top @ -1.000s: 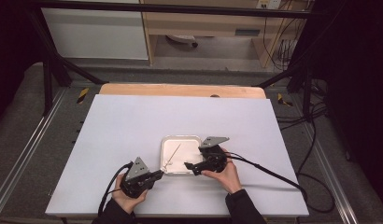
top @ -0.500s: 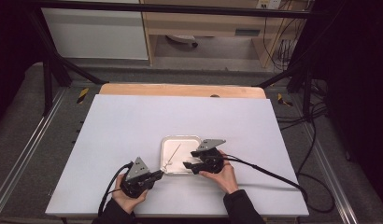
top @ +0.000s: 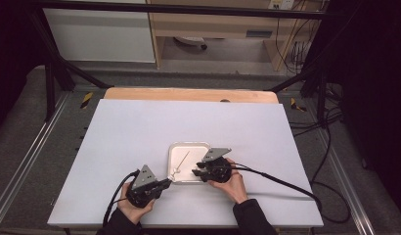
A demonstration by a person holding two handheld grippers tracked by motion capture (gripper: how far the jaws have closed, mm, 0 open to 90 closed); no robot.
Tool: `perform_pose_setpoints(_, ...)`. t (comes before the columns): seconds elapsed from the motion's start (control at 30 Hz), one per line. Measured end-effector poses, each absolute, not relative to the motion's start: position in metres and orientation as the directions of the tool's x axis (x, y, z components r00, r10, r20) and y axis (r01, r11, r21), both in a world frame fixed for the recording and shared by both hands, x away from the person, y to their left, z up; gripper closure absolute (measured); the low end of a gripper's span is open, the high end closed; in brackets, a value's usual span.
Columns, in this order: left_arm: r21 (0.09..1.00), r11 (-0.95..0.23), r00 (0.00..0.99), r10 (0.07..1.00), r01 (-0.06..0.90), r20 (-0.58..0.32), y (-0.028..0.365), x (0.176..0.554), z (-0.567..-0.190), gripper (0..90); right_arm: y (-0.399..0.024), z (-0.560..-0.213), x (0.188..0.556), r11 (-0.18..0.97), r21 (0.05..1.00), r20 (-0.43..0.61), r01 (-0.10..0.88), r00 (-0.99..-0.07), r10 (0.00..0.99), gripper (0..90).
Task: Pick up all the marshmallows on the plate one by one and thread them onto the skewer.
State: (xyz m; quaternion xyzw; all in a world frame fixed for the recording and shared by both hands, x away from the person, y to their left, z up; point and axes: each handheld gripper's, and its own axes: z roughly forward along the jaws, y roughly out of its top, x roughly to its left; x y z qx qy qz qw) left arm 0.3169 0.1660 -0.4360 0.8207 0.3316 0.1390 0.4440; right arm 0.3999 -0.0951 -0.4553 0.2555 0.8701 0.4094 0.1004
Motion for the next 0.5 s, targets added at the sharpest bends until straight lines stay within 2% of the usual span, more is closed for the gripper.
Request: perform_pose_setpoints(0.5,0.822,-0.388,0.743,0.667,0.418,-0.063,0.1655,0.3164,-0.4360,88.0,-0.0957,-0.4553,0.4003,0.520,0.765,0.045,0.381,-0.836,0.547,72.4)
